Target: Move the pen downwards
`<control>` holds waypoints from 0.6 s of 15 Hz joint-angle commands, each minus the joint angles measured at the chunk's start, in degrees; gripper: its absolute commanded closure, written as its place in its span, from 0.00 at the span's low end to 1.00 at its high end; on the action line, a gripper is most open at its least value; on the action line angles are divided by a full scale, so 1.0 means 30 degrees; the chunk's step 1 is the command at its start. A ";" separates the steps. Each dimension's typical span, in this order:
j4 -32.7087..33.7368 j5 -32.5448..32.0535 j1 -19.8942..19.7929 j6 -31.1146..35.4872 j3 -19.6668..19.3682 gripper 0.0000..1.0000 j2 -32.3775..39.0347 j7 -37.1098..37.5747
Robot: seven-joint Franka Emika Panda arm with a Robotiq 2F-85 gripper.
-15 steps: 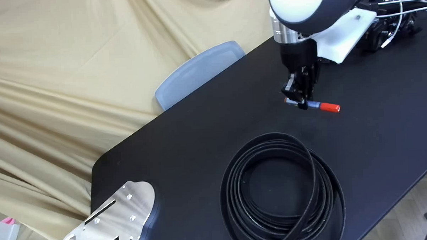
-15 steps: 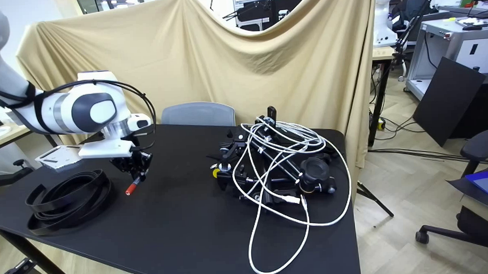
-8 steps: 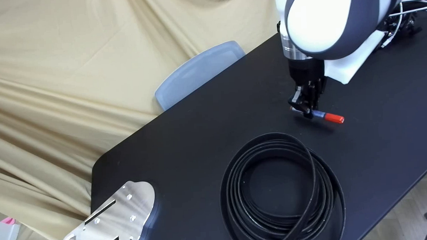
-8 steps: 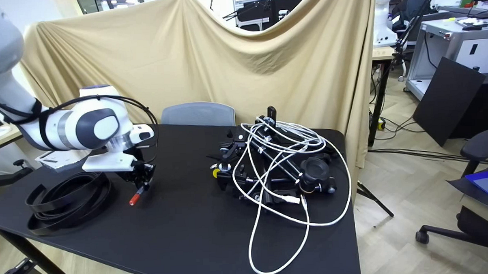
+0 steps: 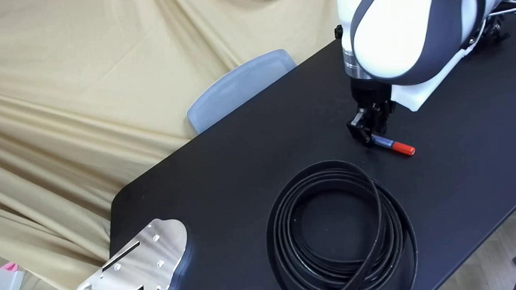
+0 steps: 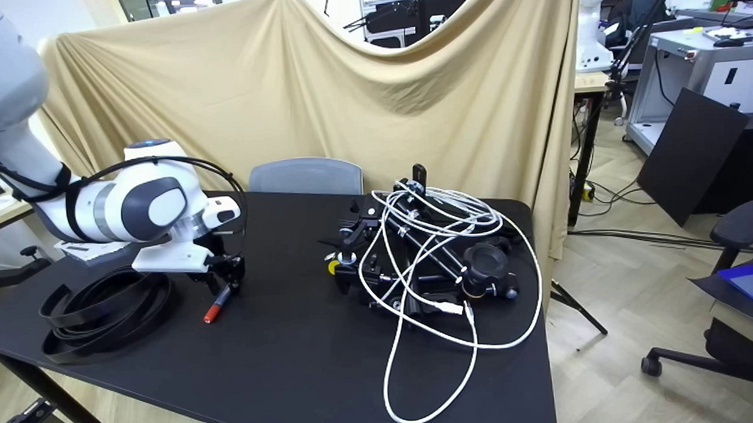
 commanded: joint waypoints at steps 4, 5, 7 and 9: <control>-0.0604 -0.0439 0.0292 0.0900 -0.0337 0.01 -0.1100 0.0802; -0.0583 -0.0283 0.0129 0.0791 -0.0193 0.00 -0.1178 0.0701; -0.0525 -0.0256 0.0116 0.0506 -0.0234 0.00 -0.1317 0.0774; -0.0398 0.0060 -0.0054 -0.0108 -0.0095 0.00 -0.1405 0.0882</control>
